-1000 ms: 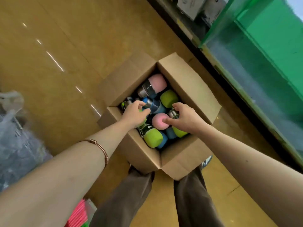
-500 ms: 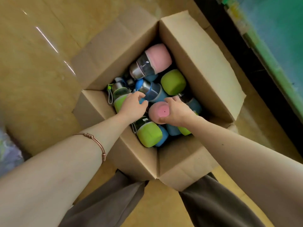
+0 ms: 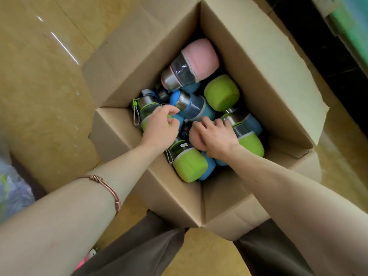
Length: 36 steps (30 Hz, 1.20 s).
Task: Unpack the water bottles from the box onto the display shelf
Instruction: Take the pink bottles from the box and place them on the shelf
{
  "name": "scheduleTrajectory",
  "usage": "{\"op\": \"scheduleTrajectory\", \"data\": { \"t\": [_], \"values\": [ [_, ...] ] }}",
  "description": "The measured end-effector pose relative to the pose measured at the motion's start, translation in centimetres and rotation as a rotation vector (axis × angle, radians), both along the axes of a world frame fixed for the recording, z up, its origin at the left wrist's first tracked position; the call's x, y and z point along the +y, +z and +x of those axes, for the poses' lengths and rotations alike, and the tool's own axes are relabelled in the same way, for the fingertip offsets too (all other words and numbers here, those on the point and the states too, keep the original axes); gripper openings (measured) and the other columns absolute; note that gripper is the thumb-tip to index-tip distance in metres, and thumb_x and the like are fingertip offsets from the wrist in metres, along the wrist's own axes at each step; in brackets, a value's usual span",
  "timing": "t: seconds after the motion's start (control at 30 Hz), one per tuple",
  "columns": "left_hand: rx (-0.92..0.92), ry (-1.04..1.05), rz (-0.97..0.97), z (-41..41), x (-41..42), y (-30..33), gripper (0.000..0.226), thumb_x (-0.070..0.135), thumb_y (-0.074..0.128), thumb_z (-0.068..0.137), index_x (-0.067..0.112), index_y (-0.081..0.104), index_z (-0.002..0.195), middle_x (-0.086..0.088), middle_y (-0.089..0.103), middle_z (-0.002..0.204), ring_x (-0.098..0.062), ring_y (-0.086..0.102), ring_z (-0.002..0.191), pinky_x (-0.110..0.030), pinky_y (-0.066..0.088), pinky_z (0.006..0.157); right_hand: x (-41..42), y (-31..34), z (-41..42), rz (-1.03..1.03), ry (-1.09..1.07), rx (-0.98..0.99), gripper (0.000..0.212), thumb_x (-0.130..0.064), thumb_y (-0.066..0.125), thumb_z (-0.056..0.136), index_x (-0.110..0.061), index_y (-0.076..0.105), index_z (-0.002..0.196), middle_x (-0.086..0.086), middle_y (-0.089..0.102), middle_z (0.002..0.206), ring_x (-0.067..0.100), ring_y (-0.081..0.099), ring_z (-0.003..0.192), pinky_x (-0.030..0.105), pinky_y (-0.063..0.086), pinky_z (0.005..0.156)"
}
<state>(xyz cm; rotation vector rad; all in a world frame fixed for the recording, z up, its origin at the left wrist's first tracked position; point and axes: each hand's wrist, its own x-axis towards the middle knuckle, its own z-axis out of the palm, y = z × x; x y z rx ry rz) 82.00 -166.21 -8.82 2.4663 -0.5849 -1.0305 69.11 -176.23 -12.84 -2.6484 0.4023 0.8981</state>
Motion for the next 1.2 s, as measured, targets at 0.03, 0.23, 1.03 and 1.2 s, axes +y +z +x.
{"op": "scheduleTrajectory", "data": {
  "t": [0.03, 0.23, 1.03, 1.2],
  "values": [
    [0.013, -0.005, 0.008, -0.2, 0.0, 0.2, 0.03, 0.005, 0.049, 0.087, 0.012, 0.061, 0.114, 0.003, 0.055, 0.111, -0.01, 0.055, 0.085, -0.016, 0.038, 0.084, -0.1, 0.4, -0.2, 0.014, -0.033, -0.01, 0.082, -0.026, 0.068, 0.073, -0.023, 0.026, 0.143, 0.006, 0.038, 0.134, 0.035, 0.049, 0.11, 0.045, 0.039, 0.091],
    [0.231, 0.038, 0.203, -2.8, 1.0, 2.0, 0.025, 0.016, 0.049, 0.096, 0.006, 0.06, 0.115, -0.006, 0.061, 0.118, -0.019, 0.055, 0.109, -0.012, 0.033, 0.085, -1.5, 5.6, -3.0, 0.223, -0.442, -0.014, 0.093, -0.032, 0.08, 0.06, -0.02, 0.031, 0.138, 0.003, 0.035, 0.134, 0.039, 0.049, 0.107, 0.04, 0.045, 0.074],
    [0.821, 1.025, -0.215, -10.8, -2.2, 28.9, 0.114, 0.068, 0.084, 0.036, 0.029, 0.044, 0.135, -0.007, 0.059, 0.126, -0.032, 0.065, 0.103, -0.056, 0.055, 0.075, -3.3, 37.9, -9.3, 0.614, -0.703, -0.14, 0.101, -0.054, 0.078, 0.067, -0.022, 0.023, 0.146, 0.001, 0.032, 0.141, 0.017, 0.04, 0.122, 0.027, 0.039, 0.095],
    [0.784, 0.86, -0.353, -11.1, -2.5, 36.7, 0.098, 0.062, 0.077, 0.053, 0.025, 0.04, 0.136, -0.007, 0.059, 0.124, -0.028, 0.063, 0.103, -0.038, 0.056, 0.06, -2.4, 44.5, -10.6, 0.565, -0.78, -0.191, 0.098, -0.051, 0.082, 0.063, -0.023, 0.03, 0.141, -0.001, 0.042, 0.13, 0.016, 0.047, 0.114, 0.033, 0.049, 0.094]
  ]
}}
